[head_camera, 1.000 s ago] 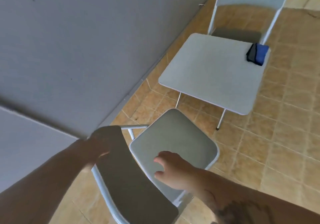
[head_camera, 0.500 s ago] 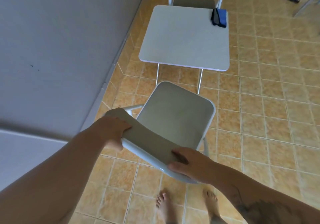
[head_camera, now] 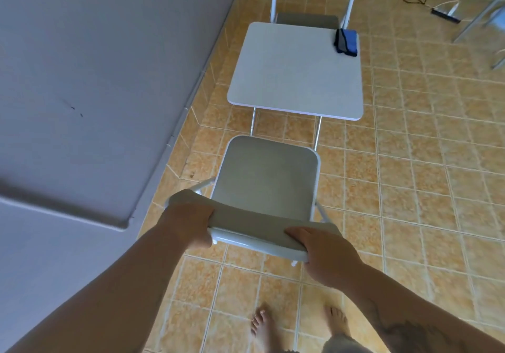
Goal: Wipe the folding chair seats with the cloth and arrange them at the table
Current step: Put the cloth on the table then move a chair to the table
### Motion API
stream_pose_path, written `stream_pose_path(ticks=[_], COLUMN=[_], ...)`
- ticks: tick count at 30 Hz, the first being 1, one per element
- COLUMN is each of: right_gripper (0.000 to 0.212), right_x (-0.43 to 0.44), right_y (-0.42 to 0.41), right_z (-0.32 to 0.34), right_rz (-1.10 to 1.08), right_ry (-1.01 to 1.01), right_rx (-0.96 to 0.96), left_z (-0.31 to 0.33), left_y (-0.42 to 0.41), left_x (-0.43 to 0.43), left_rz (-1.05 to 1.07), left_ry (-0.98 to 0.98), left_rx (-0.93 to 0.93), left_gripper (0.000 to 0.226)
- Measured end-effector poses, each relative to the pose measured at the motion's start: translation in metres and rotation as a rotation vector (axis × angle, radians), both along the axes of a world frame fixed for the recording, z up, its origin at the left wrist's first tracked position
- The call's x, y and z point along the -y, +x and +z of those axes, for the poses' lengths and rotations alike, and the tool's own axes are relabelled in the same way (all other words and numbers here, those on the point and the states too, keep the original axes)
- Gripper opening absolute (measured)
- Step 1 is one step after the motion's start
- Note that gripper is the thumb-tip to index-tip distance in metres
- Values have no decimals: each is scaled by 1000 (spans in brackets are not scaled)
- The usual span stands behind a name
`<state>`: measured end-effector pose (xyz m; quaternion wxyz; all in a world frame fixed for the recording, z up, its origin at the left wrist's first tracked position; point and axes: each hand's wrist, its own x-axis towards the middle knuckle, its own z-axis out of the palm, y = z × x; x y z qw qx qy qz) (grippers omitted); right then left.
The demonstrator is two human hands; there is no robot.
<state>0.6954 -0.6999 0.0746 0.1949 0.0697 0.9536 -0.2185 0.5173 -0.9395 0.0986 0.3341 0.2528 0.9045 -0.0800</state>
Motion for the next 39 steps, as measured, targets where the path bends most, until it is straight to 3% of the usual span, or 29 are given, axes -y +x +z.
stream_pose_path(ticks=[6,13,25,28,30,32,34,36,39], right_gripper=[46,43,31,30,35,36,31,25,21], right_x=[-41,-90,-160,-164,-166,-165,-163,-159,-153], right_y=[-40,-111,-210,-214,-215,-212,-208,-204,-202], right_z=[4,2,-3,-4,-6,-8,-11,-11,-10], right_rz=[-53,-31,75,62,18,-50,-109,-156,-195], right_ry=[71,76,93,67,18,-32,-4,49,111], right_rx=[34,5,-52,-45,-17,-12,-46,-73,-57], left_z=[-16,-19,-8,-1,3,5,-5,-17,-22], left_y=[-18,-86,-175,-186,-196,-200,-199,-195,-206], left_x=[-30,-74,-147,-146,-130,-111,-102,-102,-107], left_rz=[-7,45,53,46,181,519,917,1163,1250], left_ry=[169,131,61,63,216,490,676,730,722], left_rx=[-282,-211,-285,-158,53,219,210,233,285], left_gripper=[33,57,58,71,88,85,80,80,85])
